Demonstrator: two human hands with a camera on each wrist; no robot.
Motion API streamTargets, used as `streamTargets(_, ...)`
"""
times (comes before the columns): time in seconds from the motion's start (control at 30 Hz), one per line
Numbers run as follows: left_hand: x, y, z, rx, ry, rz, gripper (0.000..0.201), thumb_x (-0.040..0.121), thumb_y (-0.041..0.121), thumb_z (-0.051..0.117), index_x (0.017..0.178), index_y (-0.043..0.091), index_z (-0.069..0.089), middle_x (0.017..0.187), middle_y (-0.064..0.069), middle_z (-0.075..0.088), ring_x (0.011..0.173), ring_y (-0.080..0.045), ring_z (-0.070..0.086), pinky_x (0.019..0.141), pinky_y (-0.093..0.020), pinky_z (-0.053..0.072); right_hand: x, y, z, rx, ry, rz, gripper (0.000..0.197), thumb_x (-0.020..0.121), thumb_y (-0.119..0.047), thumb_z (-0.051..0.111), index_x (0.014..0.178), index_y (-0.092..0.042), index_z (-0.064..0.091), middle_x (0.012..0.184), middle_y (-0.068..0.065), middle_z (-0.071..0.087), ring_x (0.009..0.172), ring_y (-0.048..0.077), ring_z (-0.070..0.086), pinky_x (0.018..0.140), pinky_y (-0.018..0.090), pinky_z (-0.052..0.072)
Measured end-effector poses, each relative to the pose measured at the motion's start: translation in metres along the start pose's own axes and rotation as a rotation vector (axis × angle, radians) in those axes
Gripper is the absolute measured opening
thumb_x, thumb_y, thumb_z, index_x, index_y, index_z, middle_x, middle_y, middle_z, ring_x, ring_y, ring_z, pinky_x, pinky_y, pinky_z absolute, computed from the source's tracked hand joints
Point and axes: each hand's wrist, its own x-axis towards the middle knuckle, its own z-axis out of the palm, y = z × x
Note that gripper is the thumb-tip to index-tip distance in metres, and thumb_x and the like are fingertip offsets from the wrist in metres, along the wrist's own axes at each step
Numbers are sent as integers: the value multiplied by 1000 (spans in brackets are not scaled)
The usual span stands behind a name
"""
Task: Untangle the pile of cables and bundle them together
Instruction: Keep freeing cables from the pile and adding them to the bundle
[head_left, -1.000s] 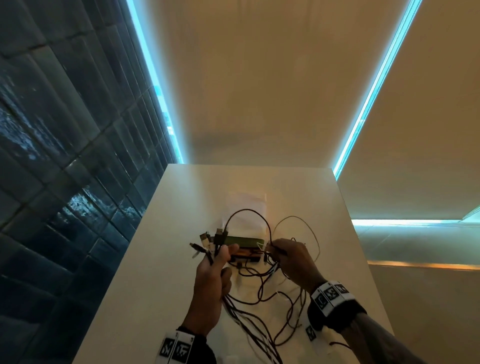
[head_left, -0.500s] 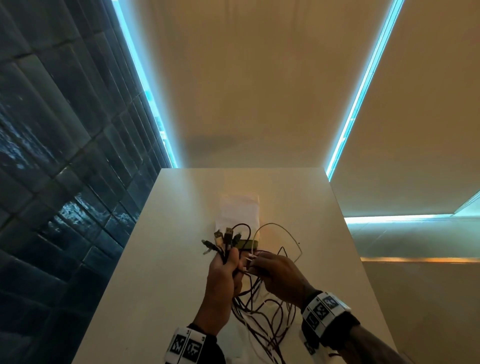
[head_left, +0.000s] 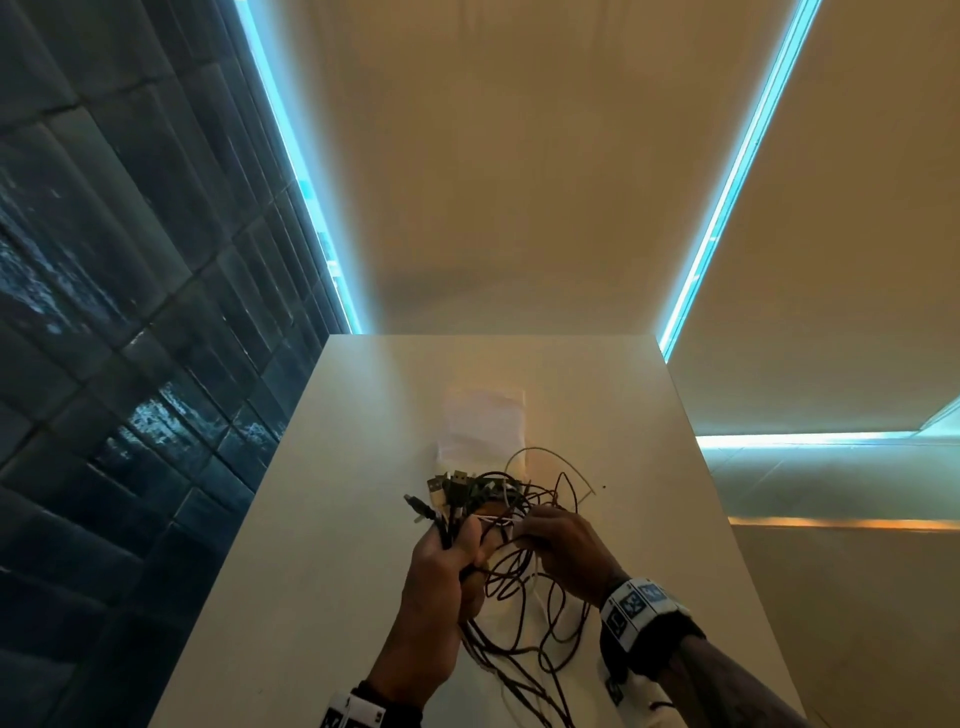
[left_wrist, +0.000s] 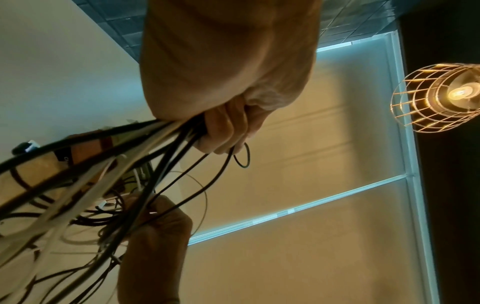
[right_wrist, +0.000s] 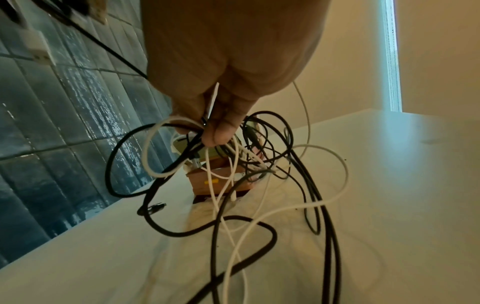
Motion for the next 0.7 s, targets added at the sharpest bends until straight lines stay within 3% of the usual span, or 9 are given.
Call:
streamTargets(0.1, -9, 7, 2, -31, -26, -5, 22, 99, 18, 46, 80, 9, 51, 63, -4, 38, 41, -8, 21, 36, -20, 19, -1, 7, 3, -26, -3, 26, 20, 89, -6, 54, 91, -20, 69, 90, -5, 64, 78, 7, 57, 65, 22, 49)
streamTargets(0.23, -17, 14, -2, -59, -33, -11, 21, 99, 15, 47, 79, 8, 47, 61, -3, 38, 42, -8, 21, 35, -19, 19, -3, 12, 0, -23, 3, 43, 21, 88, -9, 51, 88, -18, 70, 89, -5, 65, 79, 11, 60, 66, 27, 51)
streamTargets(0.33, -19, 15, -3, -97, -29, -10, 21, 97, 14, 48, 78, 8, 47, 60, -2, 38, 41, -7, 20, 35, -19, 17, -3, 12, -1, -23, 1, 59, 23, 87, 0, 54, 88, -17, 70, 89, -4, 65, 78, 10, 59, 66, 24, 50)
streamTargets(0.5, -8, 9, -20, -73, 96, 55, 23, 91, 25, 54, 79, 6, 49, 62, -7, 33, 40, -8, 17, 35, -19, 17, -4, 18, -7, 84, 10, 134, 16, 88, -7, 63, 93, -17, 74, 86, -6, 70, 76, 3, 62, 71, 16, 50)
streamTargets(0.63, 8, -2, -29, 103, 198, 63, 23, 95, 23, 56, 86, 2, 56, 52, 1, 24, 41, -9, 15, 36, -19, 17, 1, 9, -24, 227, 91, 233, 12, 88, -8, 66, 88, -16, 74, 70, -8, 67, 58, 7, 61, 57, 23, 52)
streamTargets(0.7, 17, -7, -25, 168, 238, 68, 16, 94, 20, 60, 84, 8, 57, 50, 6, 29, 42, -9, 20, 39, -21, 19, 7, -1, -28, 274, 158, 260, 11, 85, -7, 69, 84, -16, 74, 63, -12, 64, 54, 4, 58, 54, 21, 48)
